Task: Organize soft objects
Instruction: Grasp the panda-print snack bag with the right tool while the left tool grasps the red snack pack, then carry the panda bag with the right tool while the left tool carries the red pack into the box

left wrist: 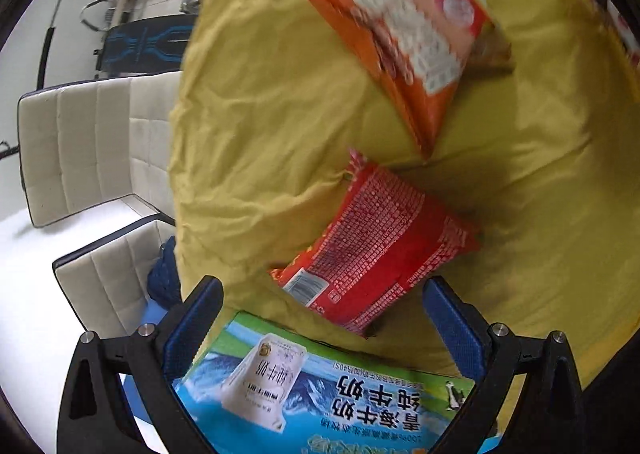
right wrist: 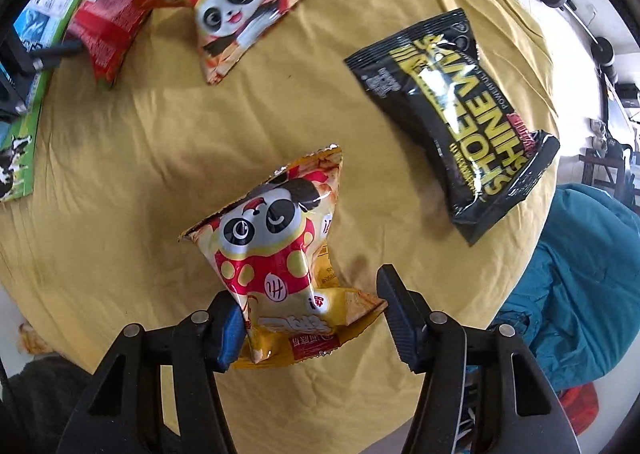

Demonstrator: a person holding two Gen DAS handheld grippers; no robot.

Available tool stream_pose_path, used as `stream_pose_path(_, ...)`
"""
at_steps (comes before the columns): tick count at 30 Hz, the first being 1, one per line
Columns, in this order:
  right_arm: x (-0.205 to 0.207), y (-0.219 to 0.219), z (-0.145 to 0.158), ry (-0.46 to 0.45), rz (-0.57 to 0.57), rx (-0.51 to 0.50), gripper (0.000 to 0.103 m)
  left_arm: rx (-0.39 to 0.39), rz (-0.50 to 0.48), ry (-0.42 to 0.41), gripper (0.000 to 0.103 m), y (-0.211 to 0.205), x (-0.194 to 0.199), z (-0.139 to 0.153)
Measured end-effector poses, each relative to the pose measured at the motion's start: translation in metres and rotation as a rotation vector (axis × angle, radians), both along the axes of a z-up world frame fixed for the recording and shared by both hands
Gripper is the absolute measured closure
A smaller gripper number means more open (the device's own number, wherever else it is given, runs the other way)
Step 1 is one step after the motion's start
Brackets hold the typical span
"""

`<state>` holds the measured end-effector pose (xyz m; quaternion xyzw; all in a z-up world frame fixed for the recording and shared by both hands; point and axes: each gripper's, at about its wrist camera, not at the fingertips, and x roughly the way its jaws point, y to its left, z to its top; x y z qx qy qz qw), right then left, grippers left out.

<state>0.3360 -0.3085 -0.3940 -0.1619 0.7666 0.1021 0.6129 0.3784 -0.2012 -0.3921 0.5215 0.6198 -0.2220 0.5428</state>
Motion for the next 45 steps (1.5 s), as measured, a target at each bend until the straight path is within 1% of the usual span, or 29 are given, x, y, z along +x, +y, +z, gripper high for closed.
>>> stream_pose_path(1,0.001,-0.002,-0.002,0.001,-0.003,0.001,0.040,0.019,-0.016,0.016,0.001,0.002,-0.001,-0.008)
stream_pose_path(3,0.001,0.001,-0.001,0.002,-0.013,0.001,0.040,0.045,-0.029,0.034,0.010,0.005,-0.003,-0.021)
stream_pose_path(4,-0.001,-0.001,-0.007,0.002,-0.017,0.003,0.040,0.052,-0.028,0.044,0.026,0.006,-0.003,-0.028)
stream_pose_path(5,-0.009,0.011,-0.005,0.002,-0.025,0.001,0.040,0.050,-0.021,0.056,0.030,0.007,-0.003,-0.032)
stream_pose_path(6,-0.009,0.009,-0.005,0.004,-0.039,0.004,0.040,0.038,0.005,0.082,0.030,0.010,-0.002,-0.035)
stream_pose_path(7,-0.011,0.007,-0.011,0.005,-0.053,0.010,0.041,0.033,0.037,0.095,0.034,0.011,0.000,-0.037)
stream_pose_path(9,-0.013,0.005,-0.010,0.005,-0.090,0.020,0.041,0.003,0.116,0.101,0.037,0.014,0.007,-0.037)
stream_pose_path(11,-0.018,0.002,-0.011,0.000,-0.142,0.034,0.042,-0.062,0.228,0.115,0.042,0.018,0.010,-0.029)
stream_pose_path(14,-0.024,-0.007,-0.012,-0.006,-0.253,0.067,0.047,-0.131,0.399,0.132,0.045,0.025,0.009,-0.020)
stream_pose_path(15,-0.027,-0.008,-0.011,-0.012,-0.289,0.073,0.047,-0.136,0.473,0.136,0.045,0.028,0.008,-0.019)
stream_pose_path(16,-0.028,-0.010,-0.011,-0.017,-0.316,0.079,0.047,-0.150,0.584,0.153,0.045,0.033,0.006,-0.019)
stream_pose_path(18,-0.034,-0.014,-0.010,-0.016,-0.393,0.107,0.049,-0.186,0.717,0.172,0.045,0.041,-0.001,-0.018)
stream_pose_path(19,-0.036,-0.017,-0.010,-0.014,-0.427,0.123,0.049,-0.200,0.767,0.179,0.045,0.043,-0.004,-0.018)
stream_pose_path(20,-0.039,-0.021,-0.009,-0.012,-0.473,0.145,0.050,-0.236,0.843,0.198,0.045,0.047,-0.009,-0.017)
stream_pose_path(21,-0.042,-0.024,-0.009,-0.013,-0.506,0.160,0.050,-0.262,0.898,0.211,0.045,0.050,-0.014,-0.016)
stream_pose_path(23,-0.048,-0.029,-0.005,-0.021,-0.567,0.187,0.050,-0.301,0.982,0.226,0.045,0.054,-0.027,-0.015)
stream_pose_path(25,-0.053,-0.032,-0.005,-0.013,-0.601,0.216,0.050,-0.328,1.024,0.226,0.045,0.054,-0.040,-0.014)
stream_pose_path(27,-0.057,-0.037,-0.002,-0.025,-0.649,0.231,0.046,-0.359,1.066,0.227,0.045,0.052,-0.051,-0.012)
stream_pose_path(28,-0.056,-0.038,-0.003,-0.023,-0.647,0.229,0.046,-0.367,1.078,0.223,0.045,0.052,-0.055,-0.012)
stream_pose_path(31,-0.055,-0.041,-0.002,-0.027,-0.670,0.227,0.045,-0.353,1.046,0.177,0.045,0.049,-0.058,-0.011)
stream_pose_path(34,-0.057,-0.042,0.000,-0.040,-0.679,0.218,0.045,-0.353,0.992,0.104,0.045,0.036,-0.060,-0.011)
stream_pose_path(35,-0.059,-0.042,0.000,-0.046,-0.680,0.213,0.045,-0.354,0.981,0.095,0.045,0.031,-0.059,-0.013)
stream_pose_path(37,-0.066,-0.051,-0.007,-0.058,-0.685,0.205,0.045,-0.368,0.975,0.106,0.045,0.023,-0.060,-0.021)
stream_pose_path(38,-0.068,-0.051,-0.007,-0.067,-0.692,0.201,0.046,-0.366,0.978,0.099,0.047,0.016,-0.059,-0.023)
stream_pose_path(39,-0.070,-0.050,-0.010,-0.080,-0.702,0.201,0.050,-0.374,0.981,0.089,0.053,0.016,-0.061,-0.026)
stream_pose_path(40,-0.075,-0.047,-0.009,-0.094,-0.713,0.199,0.053,-0.381,0.982,0.092,0.056,0.016,-0.063,-0.029)
stream_pose_path(41,-0.078,-0.048,-0.007,-0.102,-0.720,0.192,0.059,-0.382,0.989,0.092,0.058,0.009,-0.062,-0.035)
stream_pose_path(42,-0.082,-0.048,-0.004,-0.116,-0.734,0.195,0.066,-0.379,0.998,0.080,0.058,0.012,-0.068,-0.036)
stream_pose_path(45,-0.090,-0.043,0.004,-0.142,-0.735,0.186,0.069,-0.402,1.007,0.045,0.059,0.014,-0.084,-0.032)
